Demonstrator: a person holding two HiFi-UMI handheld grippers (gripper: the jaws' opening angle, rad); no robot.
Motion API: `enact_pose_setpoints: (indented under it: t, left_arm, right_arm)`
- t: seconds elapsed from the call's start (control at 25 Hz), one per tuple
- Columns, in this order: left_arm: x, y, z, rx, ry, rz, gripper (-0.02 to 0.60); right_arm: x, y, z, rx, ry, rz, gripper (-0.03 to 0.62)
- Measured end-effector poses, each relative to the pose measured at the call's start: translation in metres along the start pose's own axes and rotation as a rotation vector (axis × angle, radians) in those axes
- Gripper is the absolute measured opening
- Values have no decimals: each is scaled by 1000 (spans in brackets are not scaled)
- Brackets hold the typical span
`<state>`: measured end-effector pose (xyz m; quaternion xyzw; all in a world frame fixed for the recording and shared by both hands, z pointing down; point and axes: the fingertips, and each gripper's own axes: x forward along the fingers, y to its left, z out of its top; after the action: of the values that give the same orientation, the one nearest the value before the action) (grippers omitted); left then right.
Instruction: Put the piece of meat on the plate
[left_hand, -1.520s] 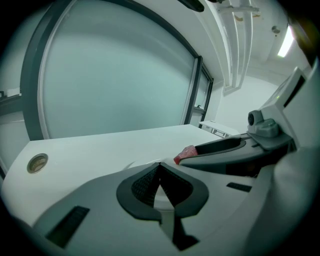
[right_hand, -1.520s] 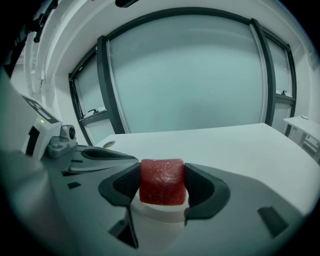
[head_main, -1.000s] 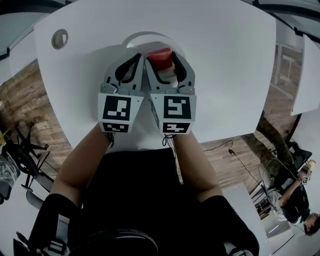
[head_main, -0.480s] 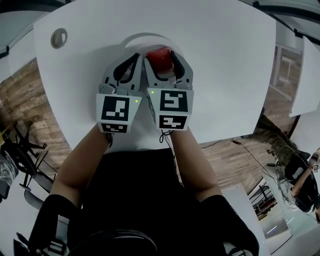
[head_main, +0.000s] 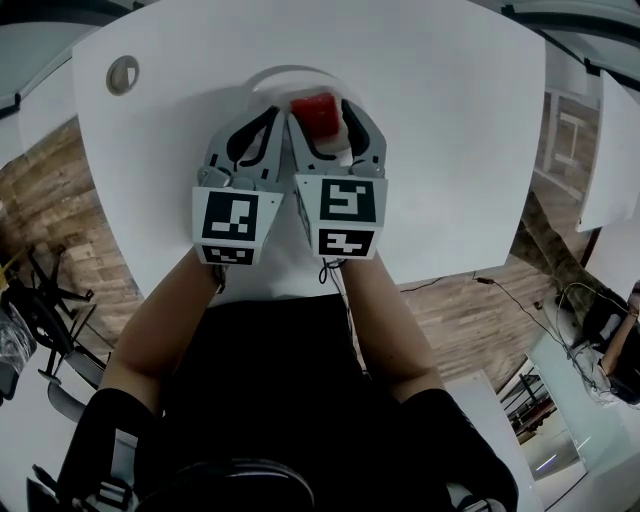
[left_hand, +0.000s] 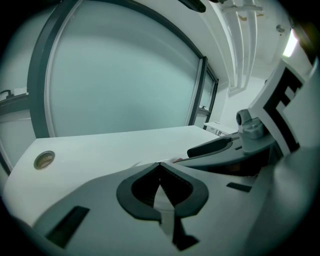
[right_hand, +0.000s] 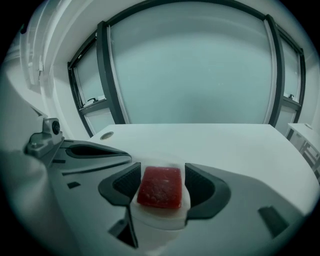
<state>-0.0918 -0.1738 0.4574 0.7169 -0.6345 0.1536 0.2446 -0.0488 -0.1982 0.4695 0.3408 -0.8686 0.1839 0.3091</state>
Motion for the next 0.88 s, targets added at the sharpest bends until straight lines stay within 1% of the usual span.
enact_pose_setpoints:
  t: [0.12,0.24,0.36,0.4,0.44,0.56,0.68,0.76,0.88]
  left_arm:
    - [-5,-2,4,6,-10,-2,3]
    - [-12,-3,10,16,-25,-7,3]
    - [-20,-6,18,30,-47,-12,3]
    - [-22,-7,21,34,-56,-14,3]
    - [-26,-8,24,38,-64,-17,3]
    - [-39,-12,30,50,-86,-28,3]
    - [-56,-18,38,67,-113,-45,3]
    - [-68,-24,44,82,-135,-58,3]
    - [-88,-34,50,102,-164,-77,3]
  right_arm:
    - [-7,0,5,2,-22,-4,278]
    - [-15,4,5,0,-15,2,278]
    - [-24,7,15,12,-68,-4,274]
    - [-28,8,18,13,-85,-13,225]
    - [-32,9,20,12,-98,-22,207]
    - [-44,15,23,9,-123,-36,182]
    - [-61,23,29,-2,-161,-65,124]
    - [-73,27,32,-8,-185,-86,103]
    - [-95,33,34,-17,-224,-128,17]
